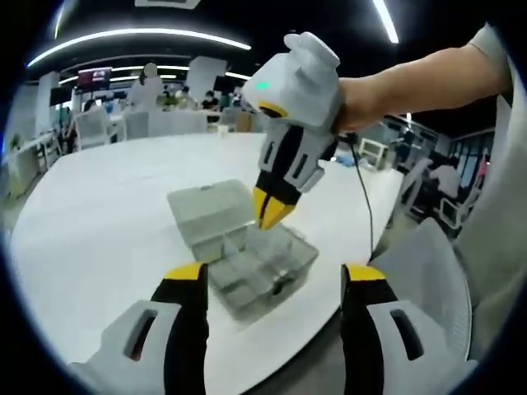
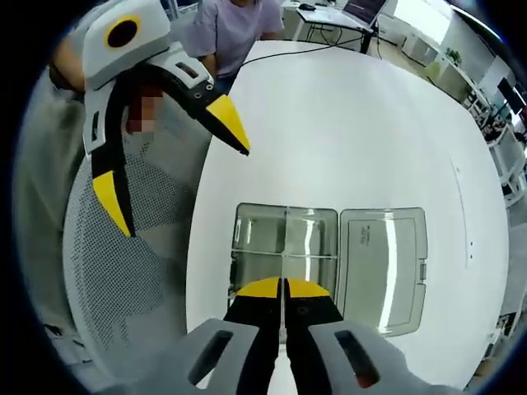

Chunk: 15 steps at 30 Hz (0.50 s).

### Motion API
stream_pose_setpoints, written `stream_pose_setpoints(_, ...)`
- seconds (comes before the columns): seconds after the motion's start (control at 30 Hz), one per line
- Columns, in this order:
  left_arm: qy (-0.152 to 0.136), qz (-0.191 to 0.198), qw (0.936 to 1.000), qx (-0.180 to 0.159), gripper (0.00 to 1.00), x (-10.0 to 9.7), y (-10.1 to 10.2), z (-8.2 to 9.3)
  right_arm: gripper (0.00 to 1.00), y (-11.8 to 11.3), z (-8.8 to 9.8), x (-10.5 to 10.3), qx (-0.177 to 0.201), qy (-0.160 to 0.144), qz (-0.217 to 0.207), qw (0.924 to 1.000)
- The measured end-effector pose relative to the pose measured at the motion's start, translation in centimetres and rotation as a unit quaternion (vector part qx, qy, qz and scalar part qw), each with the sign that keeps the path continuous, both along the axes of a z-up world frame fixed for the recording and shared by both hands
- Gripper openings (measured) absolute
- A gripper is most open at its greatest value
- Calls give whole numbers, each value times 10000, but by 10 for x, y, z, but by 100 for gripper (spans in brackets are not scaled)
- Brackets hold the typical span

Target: Insert the divider into the dual guide fixture by aligning both edges with the guide slots and pushing it downward to the bottom, including one-sided entry, uneven engagement, binding, and posture correction.

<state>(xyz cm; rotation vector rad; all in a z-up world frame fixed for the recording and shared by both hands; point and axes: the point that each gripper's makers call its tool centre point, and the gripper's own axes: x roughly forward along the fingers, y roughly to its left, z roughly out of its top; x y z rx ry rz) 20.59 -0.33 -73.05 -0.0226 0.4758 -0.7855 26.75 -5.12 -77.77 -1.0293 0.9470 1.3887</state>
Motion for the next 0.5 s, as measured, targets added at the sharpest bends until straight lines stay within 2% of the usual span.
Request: stream_pose_setpoints(0.5,18,42,10000,-55,63,0,2,2,0,0,-5,2,-10,30,-33,10000)
